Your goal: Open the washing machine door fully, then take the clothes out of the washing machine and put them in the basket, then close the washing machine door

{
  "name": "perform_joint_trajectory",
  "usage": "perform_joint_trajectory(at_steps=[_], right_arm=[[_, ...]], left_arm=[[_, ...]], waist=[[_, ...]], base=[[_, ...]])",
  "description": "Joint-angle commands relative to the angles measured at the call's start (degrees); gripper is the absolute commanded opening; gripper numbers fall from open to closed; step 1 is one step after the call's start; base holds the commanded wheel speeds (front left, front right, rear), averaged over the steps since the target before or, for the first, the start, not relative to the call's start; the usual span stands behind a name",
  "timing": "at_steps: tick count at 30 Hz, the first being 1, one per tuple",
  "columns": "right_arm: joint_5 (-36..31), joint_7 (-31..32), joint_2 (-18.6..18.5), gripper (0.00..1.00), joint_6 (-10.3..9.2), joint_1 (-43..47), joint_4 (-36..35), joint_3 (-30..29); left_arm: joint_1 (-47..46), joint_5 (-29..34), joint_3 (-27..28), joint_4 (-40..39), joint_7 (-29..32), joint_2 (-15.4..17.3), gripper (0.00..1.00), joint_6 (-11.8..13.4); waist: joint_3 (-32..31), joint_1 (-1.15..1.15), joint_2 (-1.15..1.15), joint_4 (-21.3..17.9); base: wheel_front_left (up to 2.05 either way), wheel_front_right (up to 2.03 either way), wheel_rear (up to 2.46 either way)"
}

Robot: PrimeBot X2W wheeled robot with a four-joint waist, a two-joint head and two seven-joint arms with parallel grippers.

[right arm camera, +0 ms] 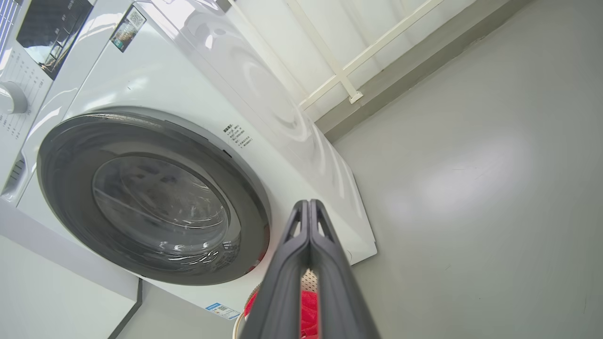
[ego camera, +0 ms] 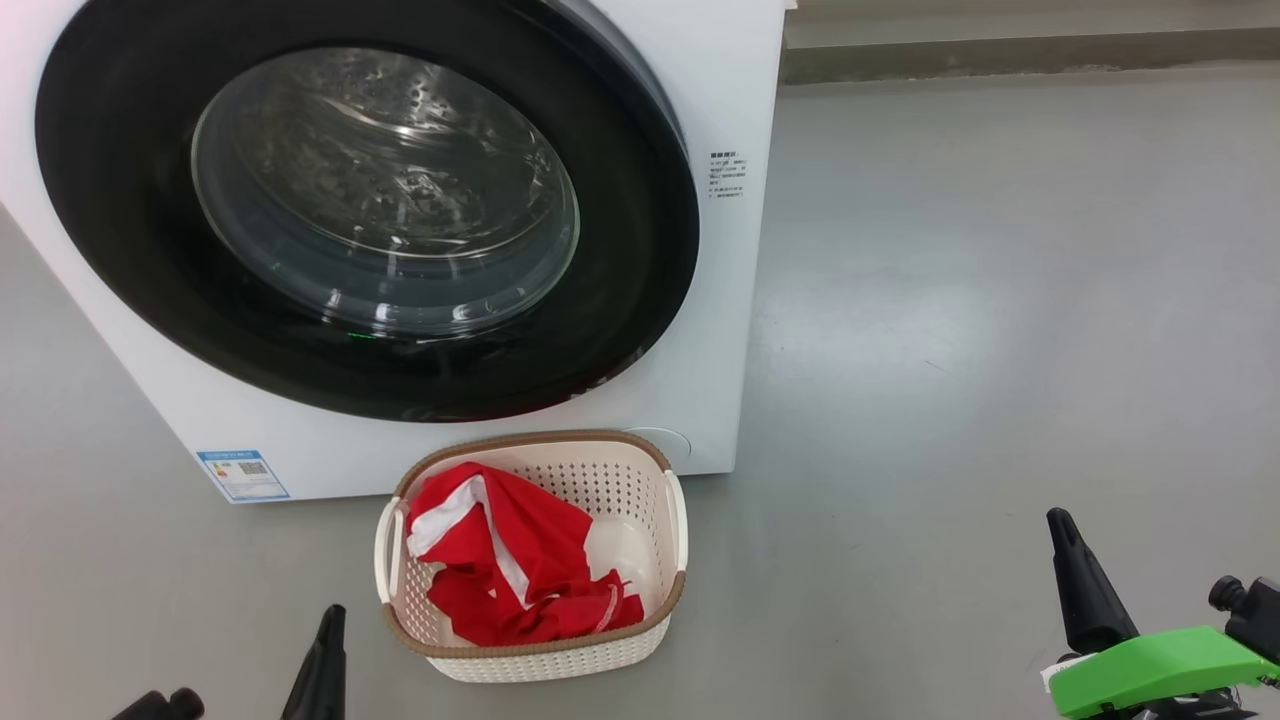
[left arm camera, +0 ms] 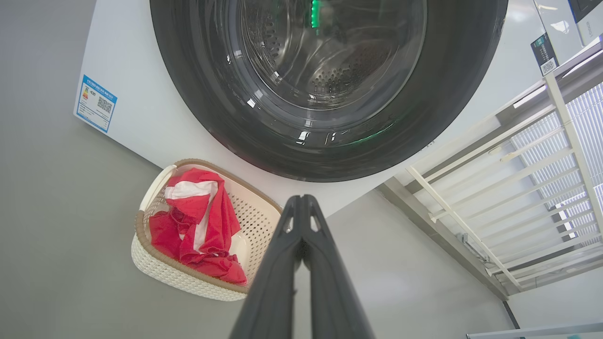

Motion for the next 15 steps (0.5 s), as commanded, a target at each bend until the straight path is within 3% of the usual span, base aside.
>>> perform_joint_trajectory(at_steps=[1,15], right_arm=[[2.3,0.3,-0.9,0.00,-0.10,-2.9,-1.2,0.0],[12.3,2.9,-1.0,0.00,-0.12,-4.1,-0.5,-0.2]], left_arm=[[-3.0,-2.0,1.3,-1.6,0.4,0.6,0.00,-0.8],[-3.9,-11.8,2.2,-1.7,2.9,0.7,0.00,-1.1]], waist=[[0.0,0.00,0.00,0.0],[0.3,-0.01,0.00,-0.2]], base=[[0.00,0.00,0.00],[0.00,0.00,0.00]])
